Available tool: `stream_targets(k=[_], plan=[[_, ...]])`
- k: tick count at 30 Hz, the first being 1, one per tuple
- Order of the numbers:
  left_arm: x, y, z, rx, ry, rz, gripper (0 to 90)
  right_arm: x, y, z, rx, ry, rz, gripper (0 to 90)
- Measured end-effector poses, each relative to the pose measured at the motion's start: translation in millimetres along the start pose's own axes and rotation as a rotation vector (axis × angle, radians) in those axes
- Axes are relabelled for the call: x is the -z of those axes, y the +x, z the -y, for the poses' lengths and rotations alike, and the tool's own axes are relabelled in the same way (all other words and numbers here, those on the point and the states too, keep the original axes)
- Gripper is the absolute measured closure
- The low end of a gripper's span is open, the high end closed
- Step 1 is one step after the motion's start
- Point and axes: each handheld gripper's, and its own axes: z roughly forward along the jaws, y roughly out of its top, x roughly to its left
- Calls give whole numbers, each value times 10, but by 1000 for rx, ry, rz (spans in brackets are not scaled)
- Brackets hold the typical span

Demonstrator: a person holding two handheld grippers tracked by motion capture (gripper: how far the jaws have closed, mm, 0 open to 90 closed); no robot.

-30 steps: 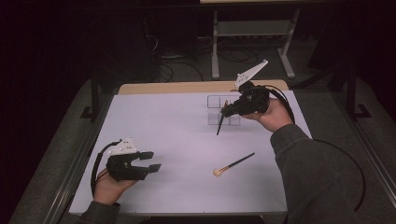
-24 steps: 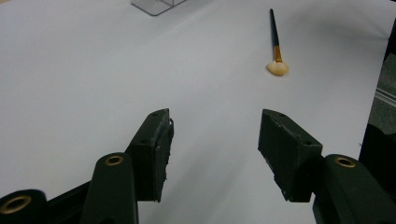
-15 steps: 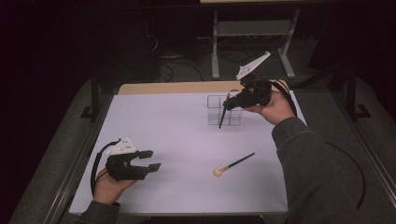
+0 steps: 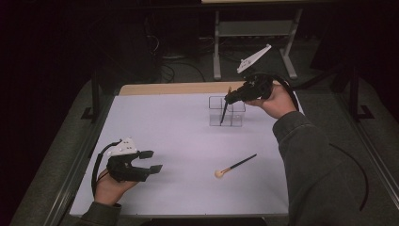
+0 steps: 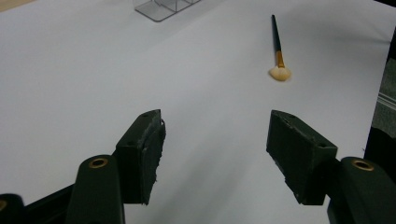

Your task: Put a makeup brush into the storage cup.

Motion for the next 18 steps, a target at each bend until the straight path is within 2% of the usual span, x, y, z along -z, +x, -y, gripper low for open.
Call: stream_targets(k=[4,6,15,18], plan=[[6,15,-5,6,-8,-2,317,-5,-49,-48,7,1,8,828],[4,18,-4,2,-5,-5,312,-9,-61,-72,-9,0,9,828],[-2,28,4,4,-6,-11,294,-22,-163,-132,-2,0,36,828],[7,26,4,6,-11,-9,289,-33,-183,-161,-16,-3,39,828]])
